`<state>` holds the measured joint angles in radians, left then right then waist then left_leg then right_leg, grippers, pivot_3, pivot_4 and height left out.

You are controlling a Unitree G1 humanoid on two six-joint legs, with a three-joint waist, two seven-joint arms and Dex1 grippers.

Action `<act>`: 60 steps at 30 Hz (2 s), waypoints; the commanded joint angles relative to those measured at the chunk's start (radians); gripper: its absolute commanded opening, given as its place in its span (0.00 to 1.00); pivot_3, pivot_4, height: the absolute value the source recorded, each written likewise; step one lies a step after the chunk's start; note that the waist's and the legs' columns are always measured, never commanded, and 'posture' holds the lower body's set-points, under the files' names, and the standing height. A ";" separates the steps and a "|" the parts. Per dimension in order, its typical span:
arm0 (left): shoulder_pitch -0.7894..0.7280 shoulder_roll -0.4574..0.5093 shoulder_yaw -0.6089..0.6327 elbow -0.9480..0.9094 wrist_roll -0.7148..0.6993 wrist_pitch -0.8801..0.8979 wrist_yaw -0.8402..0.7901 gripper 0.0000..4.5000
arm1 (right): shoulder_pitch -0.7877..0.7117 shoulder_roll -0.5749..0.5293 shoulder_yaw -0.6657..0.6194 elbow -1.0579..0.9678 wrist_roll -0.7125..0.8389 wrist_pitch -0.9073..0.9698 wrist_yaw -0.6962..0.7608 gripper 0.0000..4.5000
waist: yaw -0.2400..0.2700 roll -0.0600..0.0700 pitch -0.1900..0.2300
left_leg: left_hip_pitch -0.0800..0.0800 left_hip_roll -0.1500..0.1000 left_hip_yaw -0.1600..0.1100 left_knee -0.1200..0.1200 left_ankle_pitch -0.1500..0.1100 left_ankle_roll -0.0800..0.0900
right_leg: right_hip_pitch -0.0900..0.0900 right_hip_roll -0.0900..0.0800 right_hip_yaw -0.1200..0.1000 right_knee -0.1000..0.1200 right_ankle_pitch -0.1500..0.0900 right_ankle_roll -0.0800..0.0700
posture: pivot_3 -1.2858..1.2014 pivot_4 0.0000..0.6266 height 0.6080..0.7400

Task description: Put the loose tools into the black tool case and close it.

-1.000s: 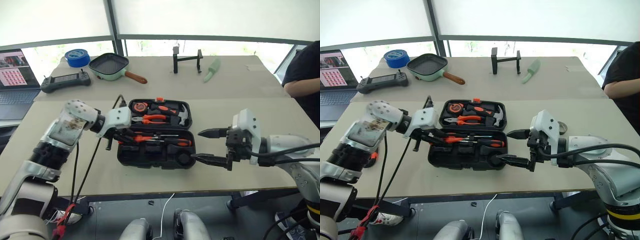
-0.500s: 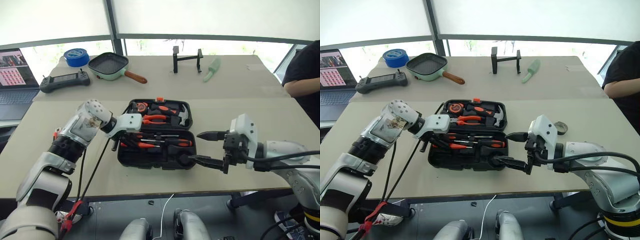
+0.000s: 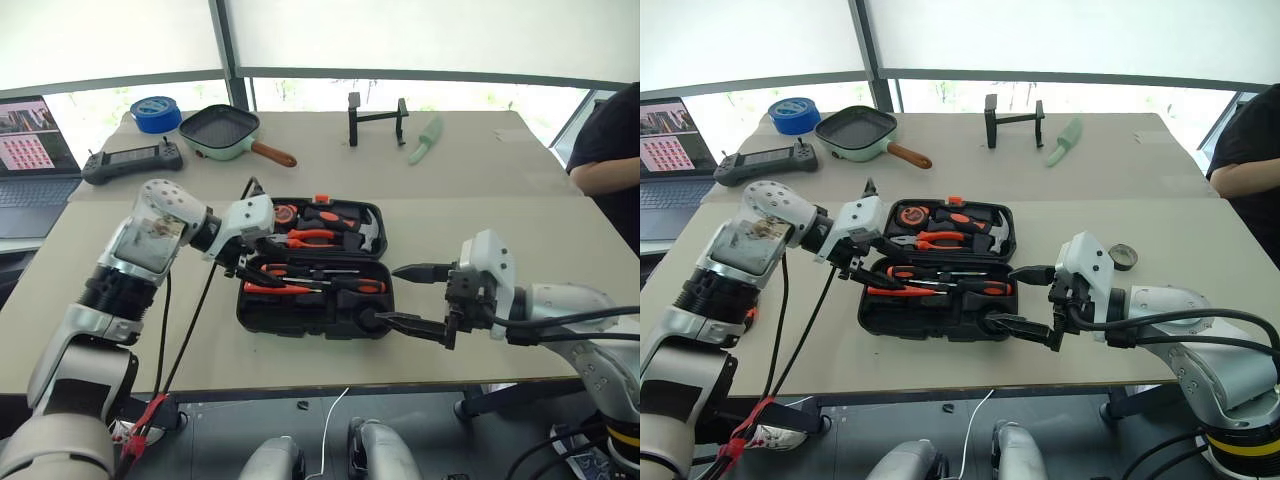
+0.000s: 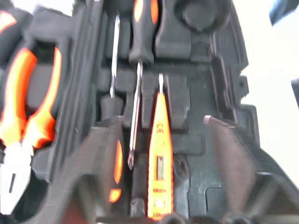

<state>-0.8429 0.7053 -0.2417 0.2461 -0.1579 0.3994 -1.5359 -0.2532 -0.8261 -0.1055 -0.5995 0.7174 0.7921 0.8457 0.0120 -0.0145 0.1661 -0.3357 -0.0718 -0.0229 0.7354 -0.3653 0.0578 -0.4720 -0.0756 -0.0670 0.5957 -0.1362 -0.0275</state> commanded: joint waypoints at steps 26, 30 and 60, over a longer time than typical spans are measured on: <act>0.196 -0.116 0.056 0.184 0.023 -0.362 0.214 0.01 | -0.006 -0.008 -0.020 -0.006 0.014 -0.012 -0.009 1.00 | 0.002 0.000 -0.001 | 0.001 0.000 0.000 0.001 0.000 0.000 | 0.001 -0.001 0.001 0.000 0.000 0.000 | 0.52 0.24 1.00; 0.180 -0.119 0.083 0.167 0.006 -0.354 0.239 0.01 | 0.005 -0.009 -0.018 -0.006 0.009 -0.015 -0.008 1.00 | 0.003 -0.001 -0.001 | 0.001 0.000 0.000 0.001 0.000 0.000 | 0.001 -0.001 0.001 0.000 0.000 0.000 | 0.52 0.24 1.00; 0.260 -0.131 0.063 0.153 0.039 -0.408 0.313 0.01 | -0.008 -0.012 -0.011 0.014 0.003 -0.027 0.004 1.00 | 0.010 -0.001 -0.003 | 0.003 0.000 0.000 0.001 0.000 0.000 | 0.003 -0.001 0.001 0.000 0.000 0.000 | 0.52 0.24 1.00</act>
<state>-0.5961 0.5722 -0.1695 0.3859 -0.1359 -0.0186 -1.2263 -0.2555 -0.8302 -0.0944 -0.5678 0.7198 0.7919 0.8452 0.0218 -0.0151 0.1630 -0.3325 -0.0719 -0.0231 0.7366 -0.3654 0.0577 -0.4691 -0.0767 -0.0660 0.5957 -0.1360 -0.0272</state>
